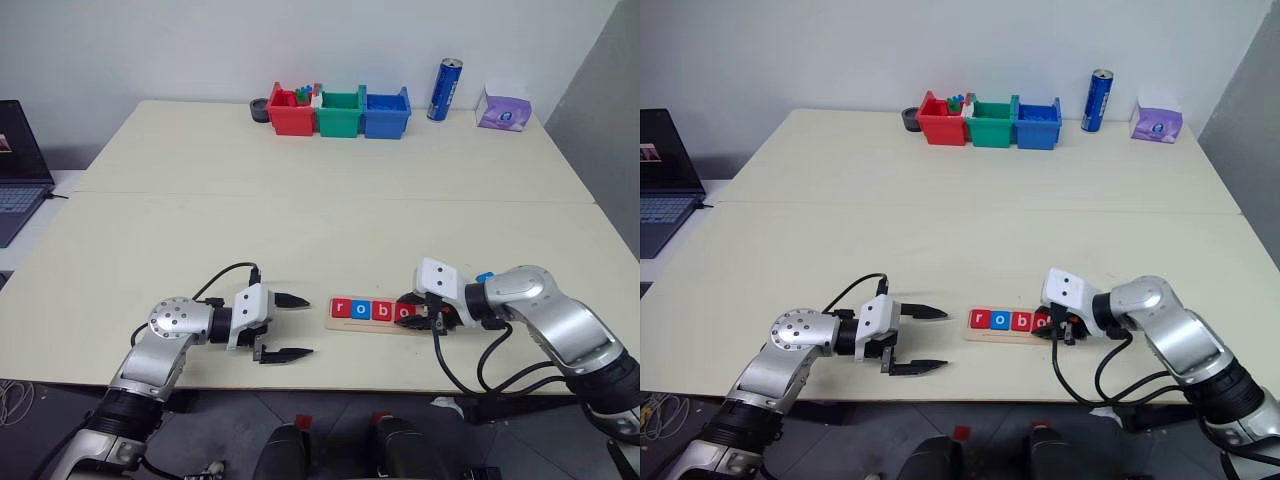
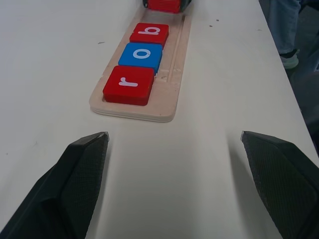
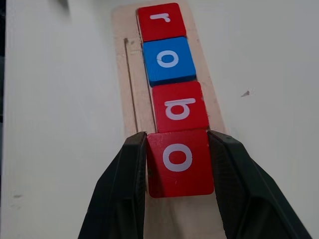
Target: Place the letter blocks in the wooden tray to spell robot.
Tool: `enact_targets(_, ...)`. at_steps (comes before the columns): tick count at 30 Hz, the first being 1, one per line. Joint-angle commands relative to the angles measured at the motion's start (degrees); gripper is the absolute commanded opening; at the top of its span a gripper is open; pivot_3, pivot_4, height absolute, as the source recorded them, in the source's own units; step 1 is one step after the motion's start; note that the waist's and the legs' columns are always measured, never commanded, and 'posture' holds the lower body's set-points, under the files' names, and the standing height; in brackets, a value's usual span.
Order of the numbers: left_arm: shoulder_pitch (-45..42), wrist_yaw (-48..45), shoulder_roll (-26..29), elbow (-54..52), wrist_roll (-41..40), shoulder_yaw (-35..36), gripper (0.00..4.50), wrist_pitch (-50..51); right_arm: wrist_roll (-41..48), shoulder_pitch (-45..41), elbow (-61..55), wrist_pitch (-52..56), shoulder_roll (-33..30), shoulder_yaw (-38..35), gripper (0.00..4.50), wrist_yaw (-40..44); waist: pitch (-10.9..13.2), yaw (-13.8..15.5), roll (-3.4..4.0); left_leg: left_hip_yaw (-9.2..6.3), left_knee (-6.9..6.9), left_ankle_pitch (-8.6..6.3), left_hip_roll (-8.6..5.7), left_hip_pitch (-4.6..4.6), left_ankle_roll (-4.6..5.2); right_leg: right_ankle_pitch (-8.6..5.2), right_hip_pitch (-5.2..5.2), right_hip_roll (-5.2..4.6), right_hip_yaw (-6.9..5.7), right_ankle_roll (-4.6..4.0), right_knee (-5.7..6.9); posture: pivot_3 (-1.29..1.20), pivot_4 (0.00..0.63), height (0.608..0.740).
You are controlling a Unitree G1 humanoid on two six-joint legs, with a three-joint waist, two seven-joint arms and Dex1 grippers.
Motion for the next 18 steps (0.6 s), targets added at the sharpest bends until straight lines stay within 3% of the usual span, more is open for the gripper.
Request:
enact_targets(1, -0.5, 0.5, -0.2, -0.7, 0.2, 0.2, 4.5, -1.1, -1.2, -2.2, 0.6, -1.6, 0.5, 0.0, 1.45, 0.3, 0.0, 0.0, 0.0, 0.0, 0.0, 0.0, 0.0, 0.0, 0.0, 0.0, 0.0, 0.0, 0.0, 0.0, 0.0, 0.0, 0.15, 0.74)
enact_targets(18, 0.5, 1.2, 0.3, -0.9, 0.4, 0.4, 4.5, -1.9, -2.9, -3.8, 2.5, -2.4, 1.7, 1.6, 1.45, 2.2, 0.0, -0.1, 0.0, -0.02, 0.0, 0.0, 0.01, 0.0, 0.0, 0.01, 0.0, 0.0, -0.02, -0.01, 0.01, 0.0, 0.15, 0.74)
